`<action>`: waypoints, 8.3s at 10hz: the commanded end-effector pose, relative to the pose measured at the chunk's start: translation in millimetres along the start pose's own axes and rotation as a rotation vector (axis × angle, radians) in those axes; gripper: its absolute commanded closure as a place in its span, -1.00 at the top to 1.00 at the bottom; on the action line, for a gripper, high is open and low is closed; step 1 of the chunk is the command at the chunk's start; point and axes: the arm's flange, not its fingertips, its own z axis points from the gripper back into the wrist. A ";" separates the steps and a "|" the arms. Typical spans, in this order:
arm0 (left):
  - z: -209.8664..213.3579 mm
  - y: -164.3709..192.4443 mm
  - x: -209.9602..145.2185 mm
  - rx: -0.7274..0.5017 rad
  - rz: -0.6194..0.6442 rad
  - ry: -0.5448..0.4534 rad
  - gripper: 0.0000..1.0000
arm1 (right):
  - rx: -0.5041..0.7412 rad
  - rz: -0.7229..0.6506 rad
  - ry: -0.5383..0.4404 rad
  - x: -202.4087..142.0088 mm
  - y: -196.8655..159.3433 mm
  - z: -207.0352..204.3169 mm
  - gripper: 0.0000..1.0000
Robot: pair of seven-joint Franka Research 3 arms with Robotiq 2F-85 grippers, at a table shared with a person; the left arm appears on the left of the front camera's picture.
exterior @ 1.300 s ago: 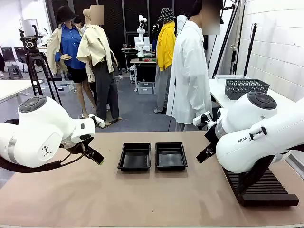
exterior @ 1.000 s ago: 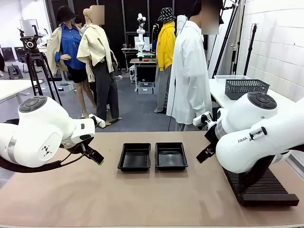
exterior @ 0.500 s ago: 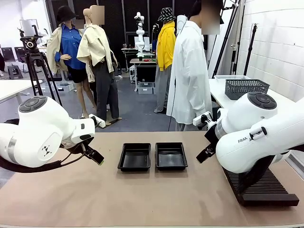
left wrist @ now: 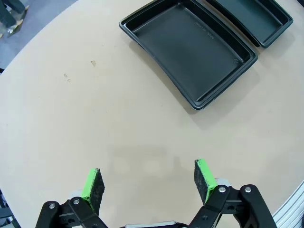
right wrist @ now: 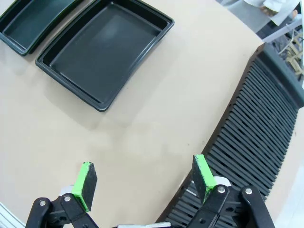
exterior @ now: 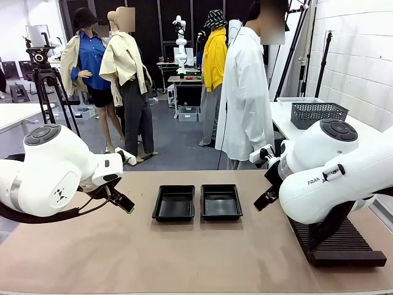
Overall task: Inspect and transfer BCBs to ESD trays.
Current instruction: Pick up the Blank PCB from the PCB Rack and place it in the left ESD tray.
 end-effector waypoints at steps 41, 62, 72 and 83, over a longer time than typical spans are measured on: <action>97.5 218.0 -136.7 -1.188 0.653 -0.393 1.00 | 1.258 -0.818 -0.409 -182.0 -224.0 107.4 1.00; 96.4 246.0 -163.7 -1.142 0.697 -0.323 1.00 | 1.306 -0.814 -0.286 -207.9 -244.6 88.4 1.00; 96.4 246.0 -163.7 -1.142 0.697 -0.323 1.00 | 1.306 -0.814 -0.286 -207.9 -244.6 88.4 1.00; 96.4 246.0 -163.7 -1.142 0.697 -0.323 1.00 | 1.306 -0.814 -0.286 -207.9 -244.6 88.4 1.00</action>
